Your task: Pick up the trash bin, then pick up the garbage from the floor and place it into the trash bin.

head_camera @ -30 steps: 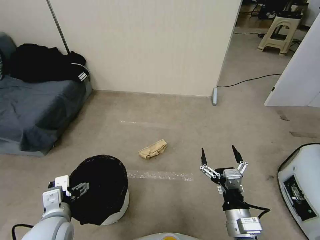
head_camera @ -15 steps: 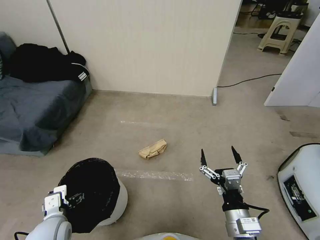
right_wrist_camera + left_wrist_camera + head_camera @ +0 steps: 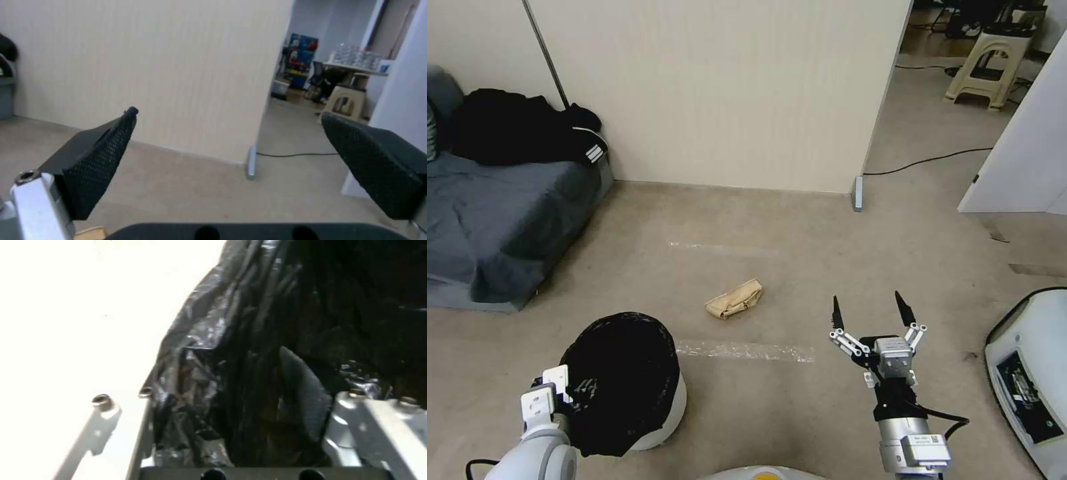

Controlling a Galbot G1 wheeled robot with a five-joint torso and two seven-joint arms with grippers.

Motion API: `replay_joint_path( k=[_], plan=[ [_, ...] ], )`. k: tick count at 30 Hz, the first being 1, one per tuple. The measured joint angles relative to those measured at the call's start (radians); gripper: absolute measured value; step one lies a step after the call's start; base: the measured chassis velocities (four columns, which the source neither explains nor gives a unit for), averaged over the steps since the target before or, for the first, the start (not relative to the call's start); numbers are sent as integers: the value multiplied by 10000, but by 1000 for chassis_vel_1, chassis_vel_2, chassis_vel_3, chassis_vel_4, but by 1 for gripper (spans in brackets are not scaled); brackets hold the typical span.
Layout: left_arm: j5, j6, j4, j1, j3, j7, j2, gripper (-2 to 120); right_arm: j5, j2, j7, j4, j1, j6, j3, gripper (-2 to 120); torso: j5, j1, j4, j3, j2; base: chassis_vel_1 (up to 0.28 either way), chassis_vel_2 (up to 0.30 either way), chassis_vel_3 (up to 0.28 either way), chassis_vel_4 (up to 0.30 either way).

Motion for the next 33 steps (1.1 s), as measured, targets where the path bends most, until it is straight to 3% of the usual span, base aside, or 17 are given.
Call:
replay_joint_path(
  k=[7,22,33],
  plan=[
    [-109,-4,-25,38,116,-29,-39,32,-126,0,92,-2,64,209,23,100,0,0,-1,-1,0,0,0,0,0],
    [-614,-3,-524,278,379,-225,-135,27,-28,0,-249,-31,114,491,60,100,-19,0,1,1,-2,0,0,0,0],
    [-2068,52,-1597,744,816,-921,-186,10,-14,-1,-318,-30,151,544,81,100,-20,0,1,2,-3,0,0,0,0]
  ],
)
